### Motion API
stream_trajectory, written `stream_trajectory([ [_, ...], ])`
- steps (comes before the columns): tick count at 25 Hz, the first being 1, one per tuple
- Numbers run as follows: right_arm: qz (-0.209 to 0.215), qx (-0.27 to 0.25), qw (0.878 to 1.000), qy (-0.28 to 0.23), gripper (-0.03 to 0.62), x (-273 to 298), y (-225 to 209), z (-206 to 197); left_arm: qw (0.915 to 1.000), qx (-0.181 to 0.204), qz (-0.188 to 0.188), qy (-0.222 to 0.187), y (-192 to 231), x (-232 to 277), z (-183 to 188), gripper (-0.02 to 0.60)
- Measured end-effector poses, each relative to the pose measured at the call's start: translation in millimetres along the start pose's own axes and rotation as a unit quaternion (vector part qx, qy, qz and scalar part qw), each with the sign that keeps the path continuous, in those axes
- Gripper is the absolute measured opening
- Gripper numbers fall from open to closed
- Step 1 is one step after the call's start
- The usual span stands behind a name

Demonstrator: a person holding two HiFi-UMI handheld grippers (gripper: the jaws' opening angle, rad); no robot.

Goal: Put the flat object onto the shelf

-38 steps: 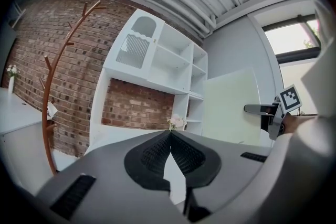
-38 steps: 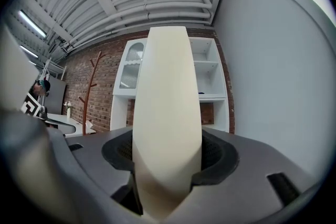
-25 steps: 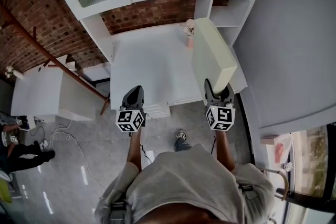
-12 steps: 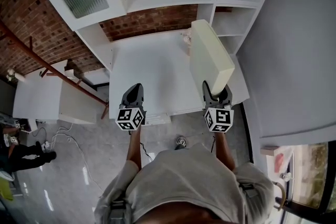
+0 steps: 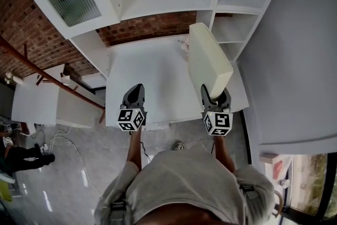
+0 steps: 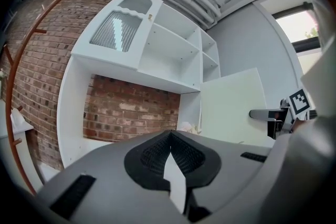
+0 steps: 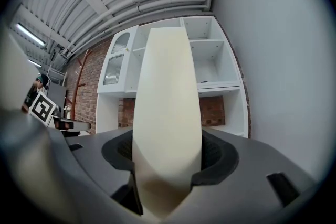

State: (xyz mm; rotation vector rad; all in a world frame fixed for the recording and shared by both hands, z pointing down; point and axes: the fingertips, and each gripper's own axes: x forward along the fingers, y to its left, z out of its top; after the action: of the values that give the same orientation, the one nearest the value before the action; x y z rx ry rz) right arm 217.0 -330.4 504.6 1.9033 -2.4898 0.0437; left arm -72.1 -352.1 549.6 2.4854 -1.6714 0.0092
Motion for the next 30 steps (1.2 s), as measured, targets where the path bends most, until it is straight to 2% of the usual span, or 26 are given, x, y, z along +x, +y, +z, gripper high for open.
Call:
stream_trajectory([
  [15, 0.003, -0.001, 1.0, 0.013, 0.278, 8.5, 8.6, -6.6, 0.9999, -0.005, 0.004, 0.016, 11.3, -7.1, -10.5, 0.012],
  [30, -0.024, -0.023, 0.999, 0.012, 0.278, -1.6, 61.0, 2.7, 0.9997, -0.011, -0.019, 0.009, 50.2, -35.9, -2.1, 0.012],
])
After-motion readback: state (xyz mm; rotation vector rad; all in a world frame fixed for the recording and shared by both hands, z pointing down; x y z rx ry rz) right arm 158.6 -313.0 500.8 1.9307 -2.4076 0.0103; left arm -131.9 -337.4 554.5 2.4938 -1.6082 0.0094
